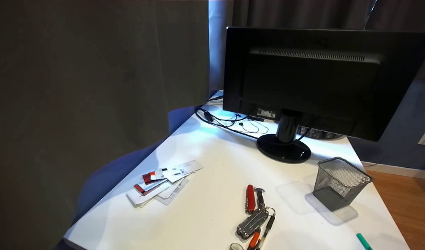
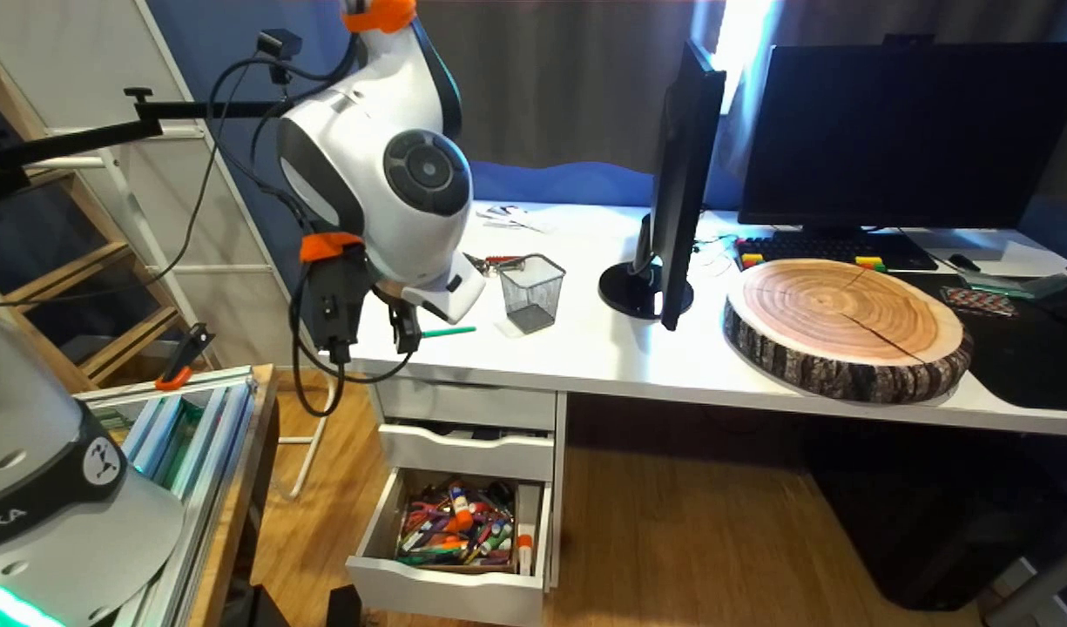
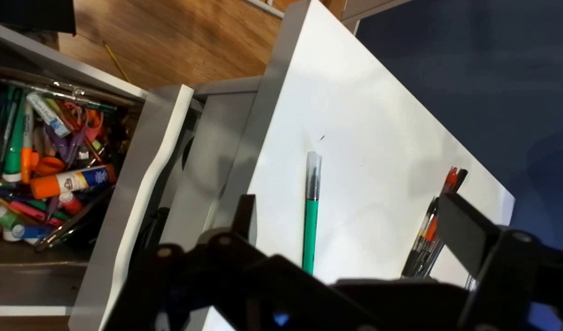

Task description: Open the second top drawer, then put the green pencil in the second top drawer and close the drawer

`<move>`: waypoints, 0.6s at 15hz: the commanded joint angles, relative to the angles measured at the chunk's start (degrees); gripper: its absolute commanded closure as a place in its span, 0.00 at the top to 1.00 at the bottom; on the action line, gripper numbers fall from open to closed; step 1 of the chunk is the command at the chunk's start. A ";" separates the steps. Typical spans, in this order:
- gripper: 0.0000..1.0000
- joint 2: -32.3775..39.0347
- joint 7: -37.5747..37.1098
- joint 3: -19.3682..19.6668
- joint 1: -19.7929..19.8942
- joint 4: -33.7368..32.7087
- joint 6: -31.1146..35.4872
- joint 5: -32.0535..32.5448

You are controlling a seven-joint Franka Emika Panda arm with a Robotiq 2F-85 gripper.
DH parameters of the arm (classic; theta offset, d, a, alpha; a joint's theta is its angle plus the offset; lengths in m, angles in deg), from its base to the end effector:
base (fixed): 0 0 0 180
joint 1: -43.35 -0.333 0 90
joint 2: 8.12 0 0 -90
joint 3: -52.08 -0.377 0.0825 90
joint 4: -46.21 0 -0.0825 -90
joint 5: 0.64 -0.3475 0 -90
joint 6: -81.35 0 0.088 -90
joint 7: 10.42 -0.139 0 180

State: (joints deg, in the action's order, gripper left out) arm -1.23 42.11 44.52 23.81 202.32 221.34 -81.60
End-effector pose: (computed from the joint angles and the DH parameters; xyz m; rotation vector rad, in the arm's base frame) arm 0.3030 0.1808 0.2330 -2.4309 -0.0991 0.2139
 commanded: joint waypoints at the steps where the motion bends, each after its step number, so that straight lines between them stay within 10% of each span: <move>1: 1.00 1.70 0.24 -1.91 2.79 -0.79 -0.61 -0.14; 9: 1.00 8.18 3.34 -1.41 4.34 -3.71 -1.02 -2.71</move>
State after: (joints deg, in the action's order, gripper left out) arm 3.64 43.11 43.79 25.97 199.50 220.10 -82.83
